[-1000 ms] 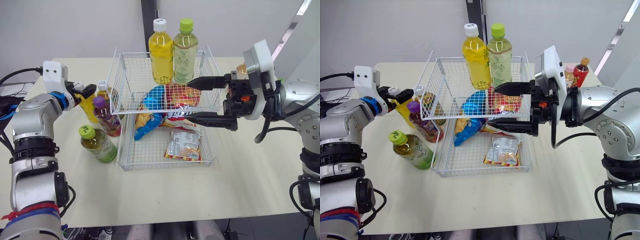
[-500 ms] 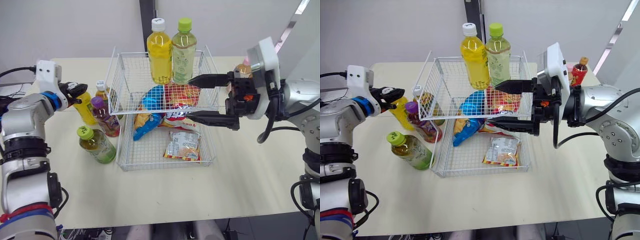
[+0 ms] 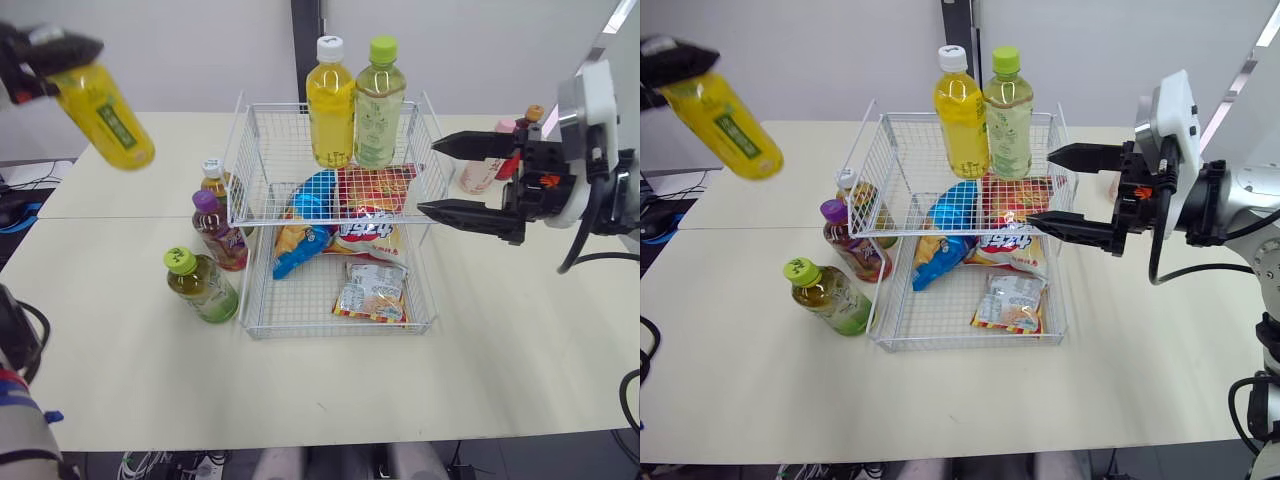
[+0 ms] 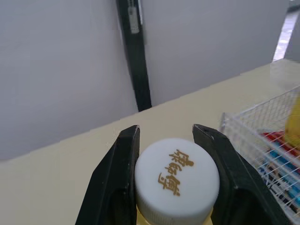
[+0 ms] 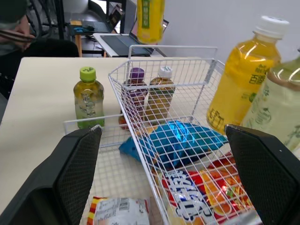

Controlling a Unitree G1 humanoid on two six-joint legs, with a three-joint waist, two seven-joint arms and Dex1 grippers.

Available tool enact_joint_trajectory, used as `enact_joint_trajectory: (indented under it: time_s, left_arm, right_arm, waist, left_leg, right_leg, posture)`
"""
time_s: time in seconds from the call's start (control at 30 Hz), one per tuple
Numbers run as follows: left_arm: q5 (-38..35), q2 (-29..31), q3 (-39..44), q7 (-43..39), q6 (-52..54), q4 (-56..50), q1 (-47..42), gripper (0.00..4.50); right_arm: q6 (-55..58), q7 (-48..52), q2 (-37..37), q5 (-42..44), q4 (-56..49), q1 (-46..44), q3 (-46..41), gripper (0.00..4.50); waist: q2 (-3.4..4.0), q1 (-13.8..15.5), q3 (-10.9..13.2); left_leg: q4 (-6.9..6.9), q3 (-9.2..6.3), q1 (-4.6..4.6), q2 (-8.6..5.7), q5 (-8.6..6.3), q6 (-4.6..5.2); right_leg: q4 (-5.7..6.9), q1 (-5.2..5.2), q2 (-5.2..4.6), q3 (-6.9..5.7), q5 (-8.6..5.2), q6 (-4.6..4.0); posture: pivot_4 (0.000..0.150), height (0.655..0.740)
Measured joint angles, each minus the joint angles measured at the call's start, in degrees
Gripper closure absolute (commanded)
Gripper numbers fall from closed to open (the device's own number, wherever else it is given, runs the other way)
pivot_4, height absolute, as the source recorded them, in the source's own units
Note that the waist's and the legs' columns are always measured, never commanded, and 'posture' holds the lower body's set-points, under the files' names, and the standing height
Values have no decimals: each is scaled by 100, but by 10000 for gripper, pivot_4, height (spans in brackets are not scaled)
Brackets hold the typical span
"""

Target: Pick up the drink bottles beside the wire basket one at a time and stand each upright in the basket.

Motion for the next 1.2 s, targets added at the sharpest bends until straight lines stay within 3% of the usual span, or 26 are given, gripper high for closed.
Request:
enact_joint_trajectory:
  time_s: [0.2,0.4,0.77,1.2]
  left_arm:
    - [563,-538,-573,-438,-319,1362,-1838,31048]
    - [802,-1103,-659,-622,-685,2190,-2584,31048]
    - [871,-2044,-435,-704,-800,2902,-2640,31048]
    - [1005,-2733,-444,-609,-1213,2905,-1771,31048]
  right_arm:
    - [67,-142,-17,327,-240,141,-227,0]
    - [63,-331,25,344,-289,230,-242,0]
    - [58,-588,53,459,-442,395,-327,0]
    - [61,-861,50,571,-521,414,-397,0]
  waist:
    - [-5,-51,8]
    - [-3,-90,13]
    - [-3,-116,18]
    - [-2,-116,19]
  left_leg:
    - [-2,10,-1,11,0,1]
    - [-3,14,-1,11,-1,1]
    - [-3,12,-4,11,-1,1]
    - [0,1,-5,9,0,1]
  right_leg:
    - [-2,-2,13,1,-2,2]
    - [-2,-4,11,7,-2,3]
    - [-1,-8,11,12,-2,2]
    - [2,-9,10,15,-1,1]
  posture:
    - [1500,7400]
    - [1500,7400]
    - [1500,7400]
    - [1500,7400]
